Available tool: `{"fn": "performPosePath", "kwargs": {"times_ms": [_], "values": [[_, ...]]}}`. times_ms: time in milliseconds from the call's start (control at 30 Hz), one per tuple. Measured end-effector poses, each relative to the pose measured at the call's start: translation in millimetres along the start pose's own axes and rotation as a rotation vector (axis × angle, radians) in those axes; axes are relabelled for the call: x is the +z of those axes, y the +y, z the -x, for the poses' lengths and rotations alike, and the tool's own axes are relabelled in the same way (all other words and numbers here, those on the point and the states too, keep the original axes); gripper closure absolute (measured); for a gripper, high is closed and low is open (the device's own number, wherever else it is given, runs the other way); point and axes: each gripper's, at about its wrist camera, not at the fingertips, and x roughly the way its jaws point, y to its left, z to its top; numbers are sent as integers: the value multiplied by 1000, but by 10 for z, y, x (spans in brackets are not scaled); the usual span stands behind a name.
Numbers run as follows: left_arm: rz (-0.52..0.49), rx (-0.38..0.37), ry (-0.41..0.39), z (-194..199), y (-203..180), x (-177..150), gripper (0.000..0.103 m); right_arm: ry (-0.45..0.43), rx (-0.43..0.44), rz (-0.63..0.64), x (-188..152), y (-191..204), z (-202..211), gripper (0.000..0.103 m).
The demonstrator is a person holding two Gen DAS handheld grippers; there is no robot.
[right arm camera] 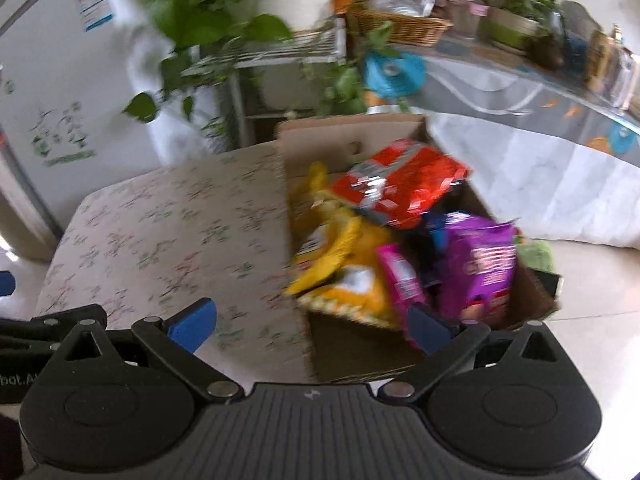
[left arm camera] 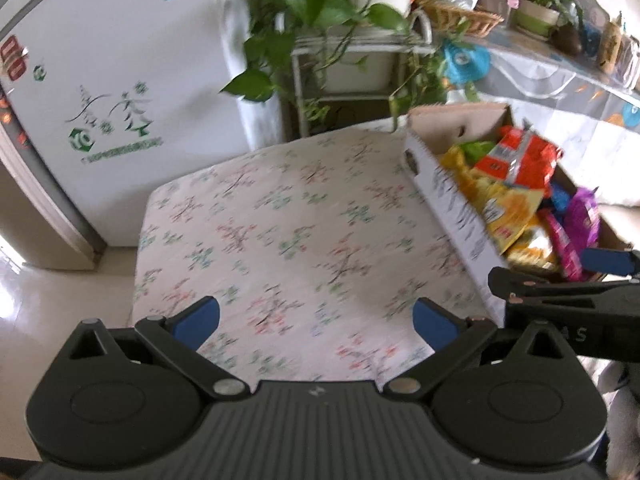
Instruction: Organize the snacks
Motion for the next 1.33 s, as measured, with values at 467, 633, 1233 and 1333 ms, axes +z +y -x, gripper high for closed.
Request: {"fn": "performPosePath", "kwargs": {"times_ms": [467, 633, 1233, 1333], "values": [[116, 86, 108, -467, 820, -307, 1, 142, 103, 90, -442, 744, -433, 0], [165, 83, 126, -583, 953, -396, 1, 109, 82, 169, -534, 961, -610, 0], [207, 58, 153, -768, 1056, -477, 1, -178, 26, 144, -618, 1130, -1041, 0], [205, 68, 150, -769, 1056, -476, 1, -173, 27, 145, -587, 1142, -1061, 0]]}}
